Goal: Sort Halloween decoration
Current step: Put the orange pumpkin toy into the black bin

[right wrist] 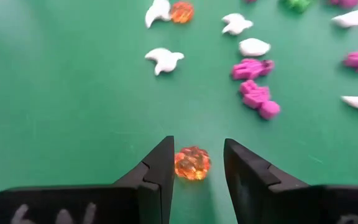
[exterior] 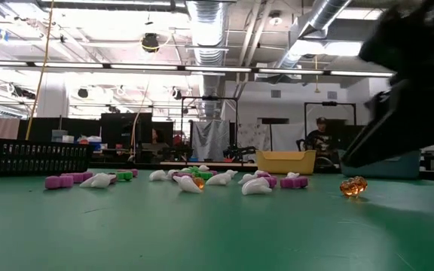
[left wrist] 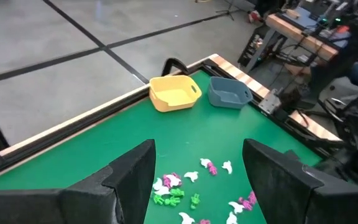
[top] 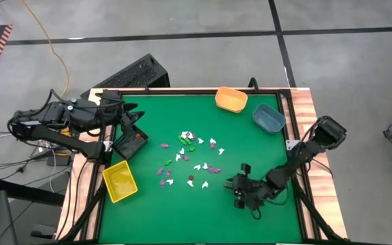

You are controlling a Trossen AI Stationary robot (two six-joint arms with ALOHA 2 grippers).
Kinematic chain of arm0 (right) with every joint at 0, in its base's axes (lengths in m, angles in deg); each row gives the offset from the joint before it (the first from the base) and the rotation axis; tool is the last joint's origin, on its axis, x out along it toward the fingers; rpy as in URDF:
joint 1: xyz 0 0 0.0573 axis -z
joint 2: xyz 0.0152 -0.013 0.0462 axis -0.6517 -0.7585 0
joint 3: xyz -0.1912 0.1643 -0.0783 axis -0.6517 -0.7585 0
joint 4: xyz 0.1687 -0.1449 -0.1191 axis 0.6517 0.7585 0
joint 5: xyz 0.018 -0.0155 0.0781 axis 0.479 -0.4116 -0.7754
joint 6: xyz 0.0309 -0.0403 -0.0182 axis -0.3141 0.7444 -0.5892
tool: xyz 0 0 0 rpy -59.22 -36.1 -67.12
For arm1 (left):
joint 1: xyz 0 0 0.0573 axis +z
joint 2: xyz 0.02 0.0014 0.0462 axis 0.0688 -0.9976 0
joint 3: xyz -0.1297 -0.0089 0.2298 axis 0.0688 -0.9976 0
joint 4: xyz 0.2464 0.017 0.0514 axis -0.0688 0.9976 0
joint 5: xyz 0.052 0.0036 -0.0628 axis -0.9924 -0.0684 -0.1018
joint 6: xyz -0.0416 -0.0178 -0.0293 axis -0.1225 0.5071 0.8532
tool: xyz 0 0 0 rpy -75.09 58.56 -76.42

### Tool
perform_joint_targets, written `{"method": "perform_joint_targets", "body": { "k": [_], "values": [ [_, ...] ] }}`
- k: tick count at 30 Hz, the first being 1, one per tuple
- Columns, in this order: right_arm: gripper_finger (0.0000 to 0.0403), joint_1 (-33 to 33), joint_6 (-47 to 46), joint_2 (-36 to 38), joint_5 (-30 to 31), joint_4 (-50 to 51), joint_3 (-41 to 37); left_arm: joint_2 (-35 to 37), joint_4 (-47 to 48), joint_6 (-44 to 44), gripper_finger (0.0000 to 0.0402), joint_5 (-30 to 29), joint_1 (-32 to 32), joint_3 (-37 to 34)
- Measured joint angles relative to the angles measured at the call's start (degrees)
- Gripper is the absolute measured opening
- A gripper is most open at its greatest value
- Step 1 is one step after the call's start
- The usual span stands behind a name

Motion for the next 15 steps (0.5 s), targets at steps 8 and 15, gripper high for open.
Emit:
{"method": "perform_joint_targets", "body": {
  "k": [8, 15],
  "values": [
    [0.0135, -3.72, -2.63, -0.03, 9.00, -0.26, -2.73, -1.97, 0.00, 0.41, 0.0231, -3.14, 0.00, 0.00],
    [0.0143, -1.25, -0.57, -2.09, 8.17, -2.32, -3.05, -3.85, -0.12, 0.54, 0.0231, -4.40, 0.00, 0.00]
  ]
}}
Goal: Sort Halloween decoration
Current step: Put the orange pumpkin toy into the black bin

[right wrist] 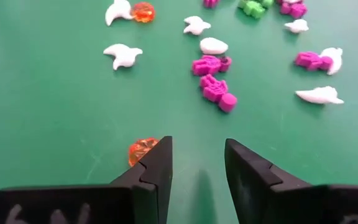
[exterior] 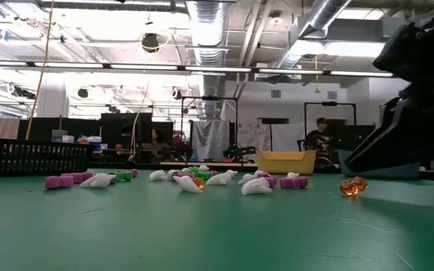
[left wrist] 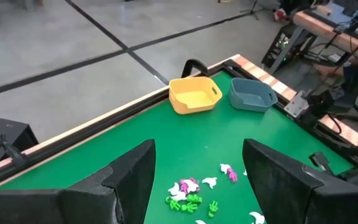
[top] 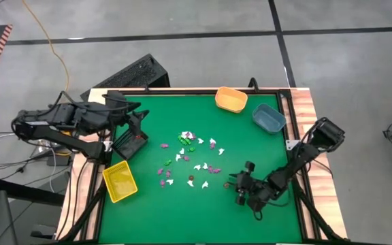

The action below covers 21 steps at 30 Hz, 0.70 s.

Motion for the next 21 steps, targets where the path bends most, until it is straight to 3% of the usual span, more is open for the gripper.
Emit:
{"method": "perform_joint_targets", "body": {
  "k": [15, 21],
  "values": [
    [0.0133, -1.28, 4.17, 4.09, -2.13, 6.18, 0.04, -0.77, 0.12, 2.32, 0.0231, -4.17, 0.00, 0.00],
    [0.0152, -1.49, 9.68, 4.01, -2.28, -1.87, -2.19, -0.79, 0.14, 1.95, 0.0231, -5.80, 0.01, 0.00]
  ]
}}
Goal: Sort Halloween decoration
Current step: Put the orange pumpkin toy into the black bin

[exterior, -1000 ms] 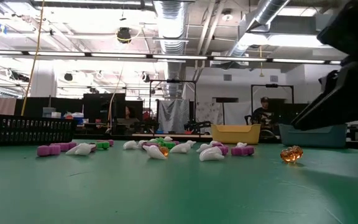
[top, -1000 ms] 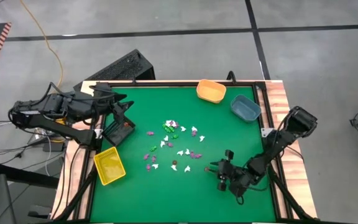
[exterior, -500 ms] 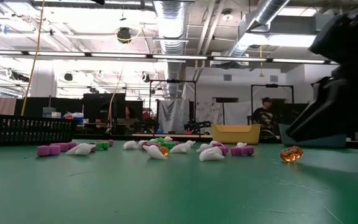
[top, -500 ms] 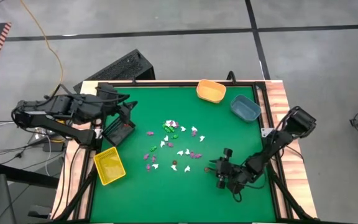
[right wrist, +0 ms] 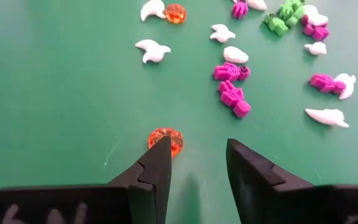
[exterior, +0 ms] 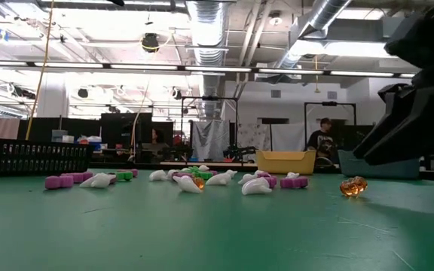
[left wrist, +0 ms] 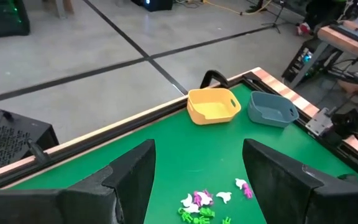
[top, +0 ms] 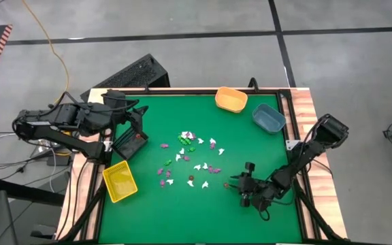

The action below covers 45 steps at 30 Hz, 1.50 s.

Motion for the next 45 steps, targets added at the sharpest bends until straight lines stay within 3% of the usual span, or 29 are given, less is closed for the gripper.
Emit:
{"method": "perform_joint_targets", "body": {
  "k": [6, 11, 16, 22, 40, 45],
  "values": [
    [0.0201, 1.46, 4.00, -0.02, -5.93, -22.08, -9.34, 0.00, 0.02, 0.10, 0.0231, -0.23, -0.01, 0.00],
    [0.0234, 3.75, 13.32, -0.09, -10.66, -29.14, -11.17, 0.00, 0.02, 0.51, 0.0231, -0.58, 0.00, 0.00],
    [0.0240, 6.71, 22.14, -0.09, -18.05, -31.26, -11.17, 0.00, 0.02, 1.11, 0.0231, -0.67, -0.01, 0.00],
    [0.0240, 9.69, 24.08, -0.09, -23.48, -30.99, -11.17, 0.00, 0.04, 2.59, 0.0231, -0.69, -0.01, 0.00],
    [0.0240, 13.06, 22.39, -0.36, -23.99, -29.51, -11.17, 0.00, 0.15, 2.10, 0.0231, -2.48, -0.01, 0.00],
    [0.0240, 13.11, 20.25, -7.75, -23.71, -36.60, -10.95, 0.00, 0.38, 2.08, 0.0231, -2.62, 0.01, 0.00]
  ]
}}
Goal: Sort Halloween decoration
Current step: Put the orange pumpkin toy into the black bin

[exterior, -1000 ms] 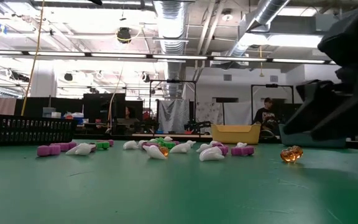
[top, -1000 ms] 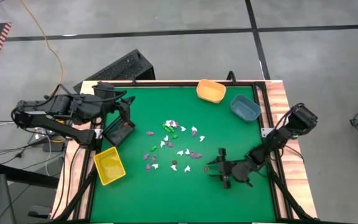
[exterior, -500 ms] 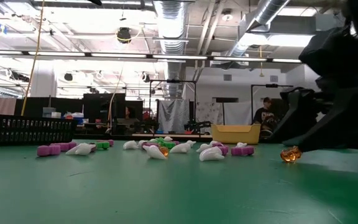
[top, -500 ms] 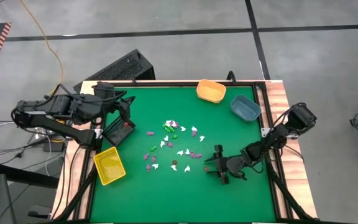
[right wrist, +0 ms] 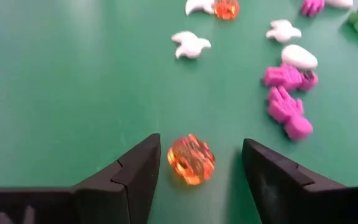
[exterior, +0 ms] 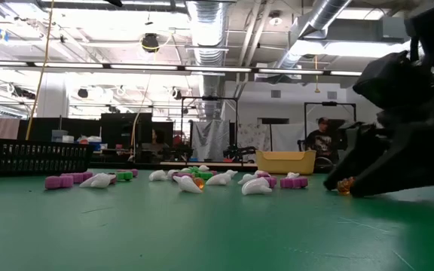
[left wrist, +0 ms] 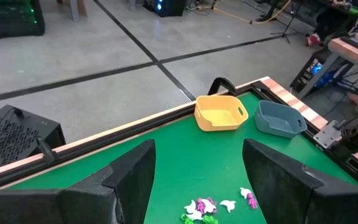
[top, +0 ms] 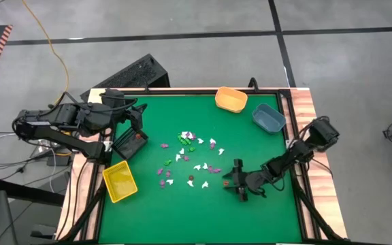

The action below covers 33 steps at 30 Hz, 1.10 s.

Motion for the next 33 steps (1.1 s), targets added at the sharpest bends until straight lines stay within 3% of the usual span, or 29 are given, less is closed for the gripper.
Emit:
{"method": "perform_joint_targets", "body": {
  "k": [4, 10, 15, 19, 28, 33],
  "values": [
    [0.0240, 0.02, -0.36, -6.53, 0.42, -6.68, 0.90, 0.00, 0.06, 0.04, 0.0231, 0.02, -0.02, 0.00],
    [0.0240, -0.68, -7.50, -12.51, 1.44, -7.66, 1.59, 0.00, 0.08, 0.08, 0.0231, 0.17, -0.02, 0.00],
    [0.0233, -2.99, -11.38, -15.38, 5.95, -8.73, 1.73, 0.00, 0.12, 0.01, 0.0231, -0.56, -0.01, 0.00],
    [0.0201, -4.37, -12.01, -15.50, 8.71, -8.41, 1.77, 0.00, 0.12, 0.03, 0.0231, -0.95, 0.00, 0.00],
    [0.0088, -4.37, -12.63, -15.50, 9.85, -8.28, 1.66, 0.00, 0.12, 0.01, 0.0231, -0.98, -0.02, 0.00],
    [0.0072, -4.37, -12.63, -15.52, 9.80, -9.50, 1.56, 0.00, 0.12, 0.01, 0.0231, -0.98, -0.01, 0.00]
  ]
}}
